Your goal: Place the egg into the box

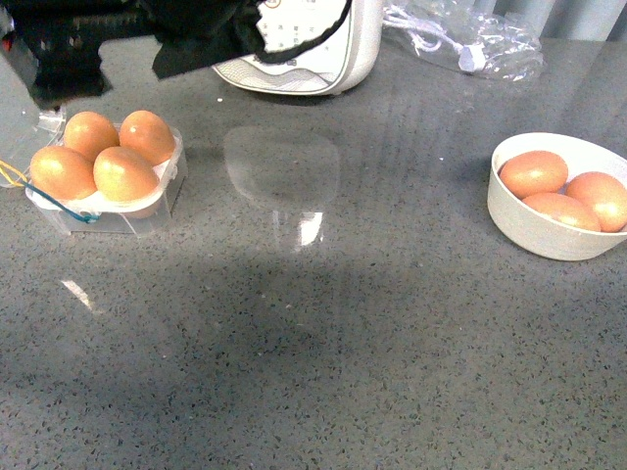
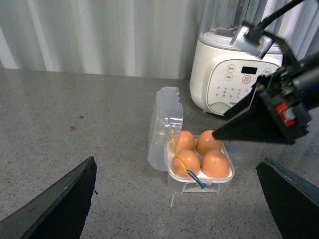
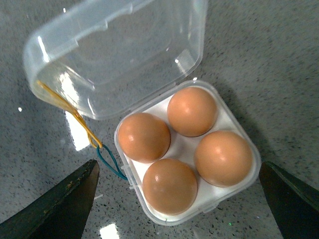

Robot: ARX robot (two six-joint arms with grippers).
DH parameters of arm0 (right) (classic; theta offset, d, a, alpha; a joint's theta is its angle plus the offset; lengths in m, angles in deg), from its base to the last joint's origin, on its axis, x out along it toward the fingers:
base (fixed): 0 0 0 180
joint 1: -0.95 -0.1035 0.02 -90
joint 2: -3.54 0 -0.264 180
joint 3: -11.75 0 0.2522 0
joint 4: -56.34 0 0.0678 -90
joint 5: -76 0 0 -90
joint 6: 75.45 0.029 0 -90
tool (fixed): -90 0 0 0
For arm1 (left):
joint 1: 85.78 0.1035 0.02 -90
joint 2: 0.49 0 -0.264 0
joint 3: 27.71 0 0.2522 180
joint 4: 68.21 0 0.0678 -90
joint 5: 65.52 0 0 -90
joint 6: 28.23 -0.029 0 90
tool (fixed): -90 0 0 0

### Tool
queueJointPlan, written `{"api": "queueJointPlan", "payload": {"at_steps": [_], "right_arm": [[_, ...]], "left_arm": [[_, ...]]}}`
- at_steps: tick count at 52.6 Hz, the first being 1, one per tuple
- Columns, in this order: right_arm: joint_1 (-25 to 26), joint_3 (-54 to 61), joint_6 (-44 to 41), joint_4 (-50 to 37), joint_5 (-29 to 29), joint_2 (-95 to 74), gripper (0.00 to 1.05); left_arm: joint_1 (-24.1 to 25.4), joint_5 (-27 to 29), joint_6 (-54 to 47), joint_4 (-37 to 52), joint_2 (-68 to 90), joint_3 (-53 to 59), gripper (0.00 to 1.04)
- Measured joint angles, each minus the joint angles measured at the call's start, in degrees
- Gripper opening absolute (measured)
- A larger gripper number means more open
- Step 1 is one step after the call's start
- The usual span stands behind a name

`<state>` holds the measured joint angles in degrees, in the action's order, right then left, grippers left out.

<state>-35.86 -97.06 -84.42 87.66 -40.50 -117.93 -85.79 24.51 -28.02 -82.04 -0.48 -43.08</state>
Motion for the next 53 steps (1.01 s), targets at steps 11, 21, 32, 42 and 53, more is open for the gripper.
{"api": "queueJointPlan", "payload": {"at_steps": [11, 21, 32, 42, 53], "right_arm": [[5.7, 13.6, 7.7, -12.4, 10.0, 13.4, 0.97], [11.5, 47.6, 8.3, -63.1, 50.8, 27.7, 0.59], [18.7, 67.9, 8.4, -70.7, 44.1, 40.8, 0.17], [22.7, 76.4, 8.3, -71.3, 40.1, 48.2, 0.03], [26.3, 82.6, 8.4, -70.3, 36.6, 55.6, 0.03]], "left_arm": [[0.0, 0.0, 0.0, 0.0, 0.0, 0.0, 0.98], [0.0, 0.0, 0.0, 0.0, 0.0, 0.0, 0.98], [0.0, 0.0, 0.0, 0.0, 0.0, 0.0, 0.98], [0.0, 0.0, 0.0, 0.0, 0.0, 0.0, 0.98], [0.0, 0.0, 0.0, 0.0, 0.0, 0.0, 0.98]]}}
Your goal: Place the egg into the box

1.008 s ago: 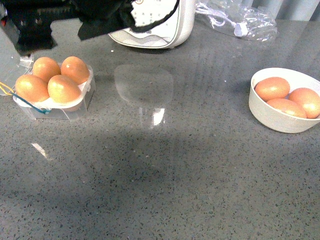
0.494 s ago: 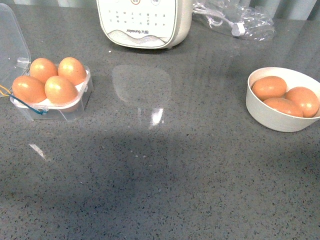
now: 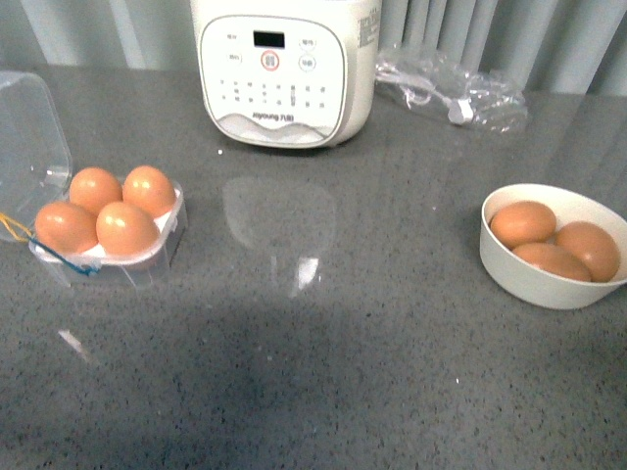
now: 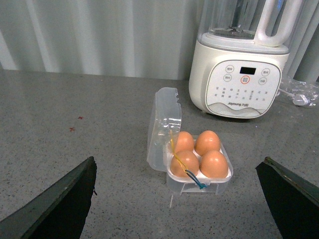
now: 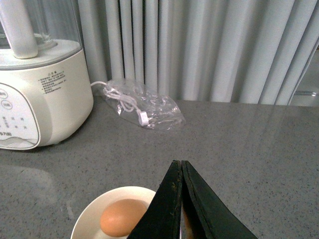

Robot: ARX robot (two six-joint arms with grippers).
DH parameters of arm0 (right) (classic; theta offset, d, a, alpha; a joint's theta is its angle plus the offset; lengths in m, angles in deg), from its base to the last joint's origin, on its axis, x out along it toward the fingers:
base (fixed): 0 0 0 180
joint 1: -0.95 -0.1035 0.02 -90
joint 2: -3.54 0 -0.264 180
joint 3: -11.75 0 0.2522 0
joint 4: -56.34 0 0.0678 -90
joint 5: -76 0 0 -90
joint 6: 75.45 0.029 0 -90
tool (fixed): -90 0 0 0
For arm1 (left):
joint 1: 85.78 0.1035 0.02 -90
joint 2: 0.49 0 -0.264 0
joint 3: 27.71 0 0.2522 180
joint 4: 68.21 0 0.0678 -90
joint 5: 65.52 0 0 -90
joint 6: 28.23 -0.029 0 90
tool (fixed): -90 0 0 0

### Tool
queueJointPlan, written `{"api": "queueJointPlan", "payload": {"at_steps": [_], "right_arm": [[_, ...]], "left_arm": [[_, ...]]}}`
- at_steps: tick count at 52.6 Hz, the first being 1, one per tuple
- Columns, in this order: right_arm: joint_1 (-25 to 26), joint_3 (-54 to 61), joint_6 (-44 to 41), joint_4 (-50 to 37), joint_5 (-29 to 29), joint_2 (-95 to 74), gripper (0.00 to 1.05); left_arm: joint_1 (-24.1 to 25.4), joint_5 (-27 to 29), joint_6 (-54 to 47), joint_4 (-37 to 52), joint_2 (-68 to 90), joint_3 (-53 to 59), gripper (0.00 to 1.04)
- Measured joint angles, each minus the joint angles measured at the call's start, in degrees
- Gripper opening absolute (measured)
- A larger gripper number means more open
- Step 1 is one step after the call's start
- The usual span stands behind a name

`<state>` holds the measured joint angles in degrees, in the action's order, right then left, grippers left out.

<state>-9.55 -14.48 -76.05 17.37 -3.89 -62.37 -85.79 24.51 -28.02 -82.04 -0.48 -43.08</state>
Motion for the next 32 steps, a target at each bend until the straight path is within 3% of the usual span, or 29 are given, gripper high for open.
{"api": "queueJointPlan", "payload": {"at_steps": [19, 23, 26, 32], "right_arm": [[4.7, 7.3, 0.0, 6.8, -4.5, 13.9, 0.03], [5.6, 9.4, 0.0, 4.4, -5.6, 14.6, 0.03], [8.9, 10.9, 0.0, 6.7, -9.7, 17.0, 0.03], [10.3, 11.7, 0.0, 11.0, -9.8, 22.4, 0.03]], "left_arm": [[0.0, 0.0, 0.0, 0.0, 0.0, 0.0, 0.98], [0.0, 0.0, 0.0, 0.0, 0.0, 0.0, 0.98], [0.0, 0.0, 0.0, 0.0, 0.0, 0.0, 0.98], [0.0, 0.0, 0.0, 0.0, 0.0, 0.0, 0.98]]}}
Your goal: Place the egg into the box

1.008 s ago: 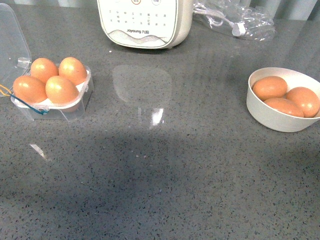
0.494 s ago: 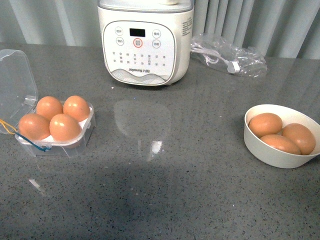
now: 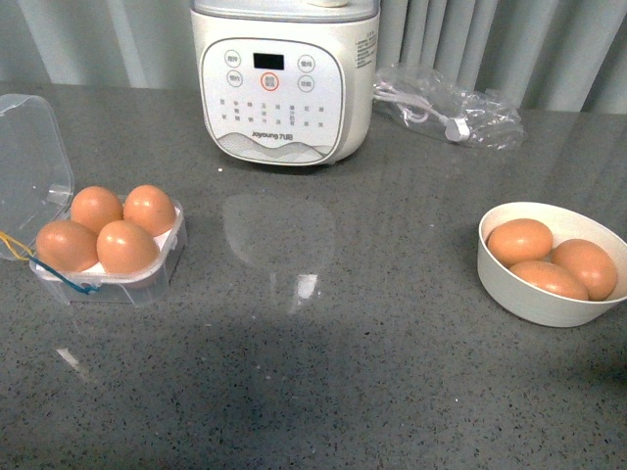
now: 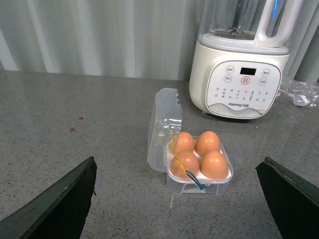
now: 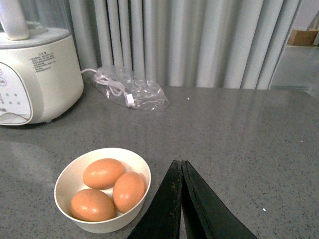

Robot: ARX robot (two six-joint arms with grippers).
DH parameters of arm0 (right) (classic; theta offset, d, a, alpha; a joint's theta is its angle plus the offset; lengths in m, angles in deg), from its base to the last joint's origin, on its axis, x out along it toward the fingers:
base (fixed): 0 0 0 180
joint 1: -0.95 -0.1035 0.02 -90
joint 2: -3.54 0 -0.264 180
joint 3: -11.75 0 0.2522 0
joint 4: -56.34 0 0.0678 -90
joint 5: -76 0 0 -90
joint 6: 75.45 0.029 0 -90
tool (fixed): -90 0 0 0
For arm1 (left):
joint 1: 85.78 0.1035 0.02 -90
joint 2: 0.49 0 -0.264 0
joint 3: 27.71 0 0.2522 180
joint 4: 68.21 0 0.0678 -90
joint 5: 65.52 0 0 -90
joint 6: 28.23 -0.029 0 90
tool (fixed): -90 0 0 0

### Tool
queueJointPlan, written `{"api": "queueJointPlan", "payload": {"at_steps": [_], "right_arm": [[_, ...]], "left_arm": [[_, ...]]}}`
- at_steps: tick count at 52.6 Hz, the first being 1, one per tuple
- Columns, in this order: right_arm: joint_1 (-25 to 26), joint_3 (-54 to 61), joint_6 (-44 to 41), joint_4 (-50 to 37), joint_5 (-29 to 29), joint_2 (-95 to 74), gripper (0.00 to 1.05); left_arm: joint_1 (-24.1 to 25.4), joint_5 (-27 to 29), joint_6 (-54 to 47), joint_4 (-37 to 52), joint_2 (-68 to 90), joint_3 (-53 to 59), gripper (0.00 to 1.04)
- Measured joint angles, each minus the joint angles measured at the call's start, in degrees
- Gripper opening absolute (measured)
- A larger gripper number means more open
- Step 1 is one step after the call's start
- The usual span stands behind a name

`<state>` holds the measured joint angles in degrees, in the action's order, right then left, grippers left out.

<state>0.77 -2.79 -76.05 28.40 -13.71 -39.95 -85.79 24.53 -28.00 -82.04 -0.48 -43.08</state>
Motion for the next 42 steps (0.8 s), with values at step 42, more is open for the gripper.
{"api": "queueJointPlan", "payload": {"at_steps": [42], "right_arm": [[0.0, 0.5, 0.0, 26.7, -0.2, 28.7, 0.03]], "left_arm": [[0.0, 0.0, 0.0, 0.0, 0.0, 0.0, 0.98]]}}
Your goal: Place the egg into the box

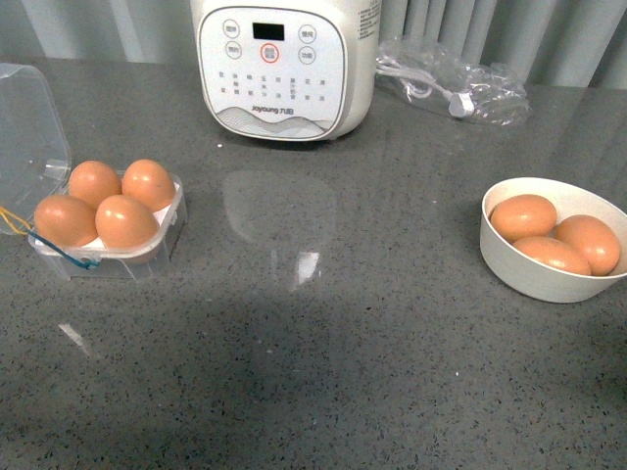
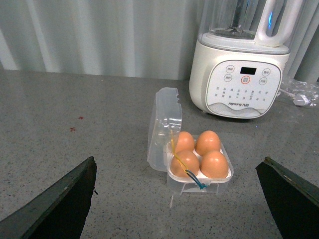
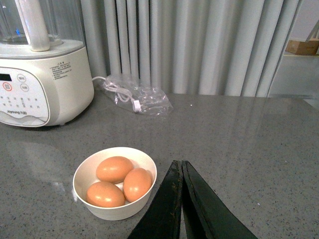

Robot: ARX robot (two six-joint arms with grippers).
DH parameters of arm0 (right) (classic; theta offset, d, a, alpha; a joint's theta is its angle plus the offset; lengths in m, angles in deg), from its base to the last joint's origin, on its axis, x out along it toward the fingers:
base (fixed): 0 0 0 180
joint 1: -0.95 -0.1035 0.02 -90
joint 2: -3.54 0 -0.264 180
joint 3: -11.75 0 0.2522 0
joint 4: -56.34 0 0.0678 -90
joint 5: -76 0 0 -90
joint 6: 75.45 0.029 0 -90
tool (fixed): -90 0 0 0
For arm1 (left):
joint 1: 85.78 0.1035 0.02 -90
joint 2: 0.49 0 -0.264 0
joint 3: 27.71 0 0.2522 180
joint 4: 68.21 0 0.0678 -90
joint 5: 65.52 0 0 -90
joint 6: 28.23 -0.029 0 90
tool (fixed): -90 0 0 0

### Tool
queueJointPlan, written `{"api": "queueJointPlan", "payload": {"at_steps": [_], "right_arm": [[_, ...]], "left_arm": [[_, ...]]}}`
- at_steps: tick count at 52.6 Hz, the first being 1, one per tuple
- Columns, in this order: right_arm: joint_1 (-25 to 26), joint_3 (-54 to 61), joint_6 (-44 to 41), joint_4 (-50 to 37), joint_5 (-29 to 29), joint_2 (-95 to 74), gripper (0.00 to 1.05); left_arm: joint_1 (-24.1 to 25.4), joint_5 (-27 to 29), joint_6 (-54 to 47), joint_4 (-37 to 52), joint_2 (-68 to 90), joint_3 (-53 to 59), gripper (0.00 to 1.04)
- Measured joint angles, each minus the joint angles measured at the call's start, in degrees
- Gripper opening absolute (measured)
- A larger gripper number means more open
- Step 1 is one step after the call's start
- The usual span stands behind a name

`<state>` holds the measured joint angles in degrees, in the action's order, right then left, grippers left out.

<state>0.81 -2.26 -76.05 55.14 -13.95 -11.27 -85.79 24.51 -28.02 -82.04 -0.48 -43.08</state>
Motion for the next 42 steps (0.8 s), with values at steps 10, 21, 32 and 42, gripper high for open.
{"api": "queueJointPlan", "payload": {"at_steps": [10, 21, 32, 42], "right_arm": [[0.0, 0.0, 0.0, 2.6, 0.0, 2.7, 0.03], [0.0, 0.0, 0.0, 8.6, 0.0, 7.7, 0.03], [0.0, 0.0, 0.0, 14.9, -0.2, 14.5, 0.08], [0.0, 0.0, 0.0, 14.9, -0.1, 14.6, 0.37]], "left_arm": [[0.0, 0.0, 0.0, 0.0, 0.0, 0.0, 0.98], [0.0, 0.0, 0.0, 0.0, 0.0, 0.0, 0.98], [0.0, 0.0, 0.0, 0.0, 0.0, 0.0, 0.98], [-1.7, 15.5, 9.3, -3.0, 10.7, -2.5, 0.98]]}}
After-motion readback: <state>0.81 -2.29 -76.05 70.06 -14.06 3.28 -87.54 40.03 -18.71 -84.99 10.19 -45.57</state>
